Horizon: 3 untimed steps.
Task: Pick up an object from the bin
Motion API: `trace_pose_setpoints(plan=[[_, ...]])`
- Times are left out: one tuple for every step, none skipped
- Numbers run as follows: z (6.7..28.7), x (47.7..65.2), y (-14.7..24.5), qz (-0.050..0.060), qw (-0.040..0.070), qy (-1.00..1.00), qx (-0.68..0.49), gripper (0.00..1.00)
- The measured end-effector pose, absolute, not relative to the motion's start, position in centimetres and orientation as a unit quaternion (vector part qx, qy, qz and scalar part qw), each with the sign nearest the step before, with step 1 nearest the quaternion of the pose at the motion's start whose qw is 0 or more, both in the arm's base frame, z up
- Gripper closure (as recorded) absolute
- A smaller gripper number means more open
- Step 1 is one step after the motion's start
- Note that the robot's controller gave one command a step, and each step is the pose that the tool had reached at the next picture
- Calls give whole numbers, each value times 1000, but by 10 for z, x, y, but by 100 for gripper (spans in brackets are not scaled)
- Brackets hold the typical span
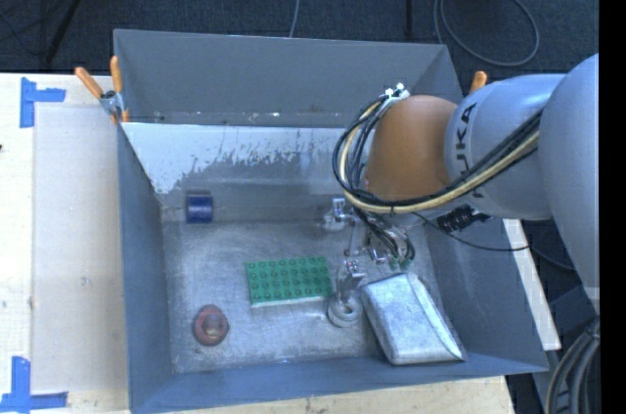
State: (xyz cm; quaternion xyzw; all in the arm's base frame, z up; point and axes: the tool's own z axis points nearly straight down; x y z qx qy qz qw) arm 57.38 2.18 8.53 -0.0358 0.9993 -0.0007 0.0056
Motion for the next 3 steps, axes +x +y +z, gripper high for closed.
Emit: trace_pose_setpoints(plan=[[75,548,67,1,7,999,-40,0],[75,548,66,1,6,999,-40,100],[198,545,82,0,3,983,-186,100]])
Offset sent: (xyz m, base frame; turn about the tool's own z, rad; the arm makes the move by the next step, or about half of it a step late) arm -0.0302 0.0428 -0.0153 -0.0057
